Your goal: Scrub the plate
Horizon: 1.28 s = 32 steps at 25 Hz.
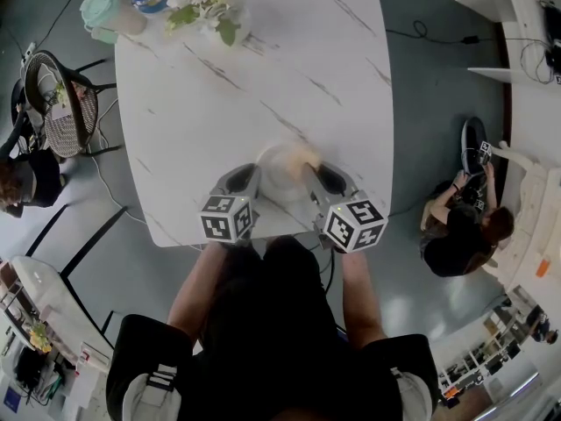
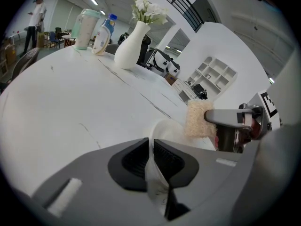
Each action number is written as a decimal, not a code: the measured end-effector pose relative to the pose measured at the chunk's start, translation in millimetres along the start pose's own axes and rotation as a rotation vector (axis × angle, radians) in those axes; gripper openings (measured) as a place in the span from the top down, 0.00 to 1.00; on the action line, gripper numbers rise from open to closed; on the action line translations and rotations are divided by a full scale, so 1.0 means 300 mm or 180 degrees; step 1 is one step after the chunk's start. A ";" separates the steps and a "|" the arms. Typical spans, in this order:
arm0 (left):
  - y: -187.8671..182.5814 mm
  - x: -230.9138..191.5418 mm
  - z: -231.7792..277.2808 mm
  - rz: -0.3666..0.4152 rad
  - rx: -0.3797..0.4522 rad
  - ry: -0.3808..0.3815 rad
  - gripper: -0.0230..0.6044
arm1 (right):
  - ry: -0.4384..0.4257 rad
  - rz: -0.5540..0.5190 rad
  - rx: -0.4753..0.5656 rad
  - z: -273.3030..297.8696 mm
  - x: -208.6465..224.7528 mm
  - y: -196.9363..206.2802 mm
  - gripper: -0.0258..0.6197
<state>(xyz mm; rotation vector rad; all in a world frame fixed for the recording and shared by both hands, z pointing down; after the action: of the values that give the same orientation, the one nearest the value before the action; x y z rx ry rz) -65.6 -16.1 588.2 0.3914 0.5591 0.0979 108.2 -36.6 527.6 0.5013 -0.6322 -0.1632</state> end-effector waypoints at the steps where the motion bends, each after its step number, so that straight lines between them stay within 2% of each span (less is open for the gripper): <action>1: -0.001 0.002 -0.001 0.0004 0.0010 0.0007 0.90 | -0.0041 -0.0026 -0.0021 0.005 -0.015 0.002 0.85; 14: -0.002 0.004 -0.003 -0.0003 0.0051 0.0028 0.90 | -0.0427 -0.0059 -0.0497 0.118 -0.127 0.095 0.85; 22: 0.004 0.002 -0.001 -0.0029 0.0056 0.0040 0.90 | -0.0426 0.0007 -0.0675 0.169 -0.112 0.130 0.85; 32: 0.007 -0.001 0.003 -0.0053 0.0027 -0.0004 0.90 | -0.0298 0.0046 -0.0758 0.185 -0.076 0.139 0.85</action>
<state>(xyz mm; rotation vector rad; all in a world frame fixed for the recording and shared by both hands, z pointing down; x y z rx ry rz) -65.4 -14.4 589.8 0.3951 0.5617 0.0795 56.5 -15.8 574.7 0.2606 -0.6973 -0.2461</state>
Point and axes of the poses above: the fingertips, and each gripper's own axes: z forward along the fingers, x to its right, y out of its underside, the point moved 5 cm from there along -z, backward along the fingers, and after that the axes turned 9 degrees about -x, right-handed, at the moved point
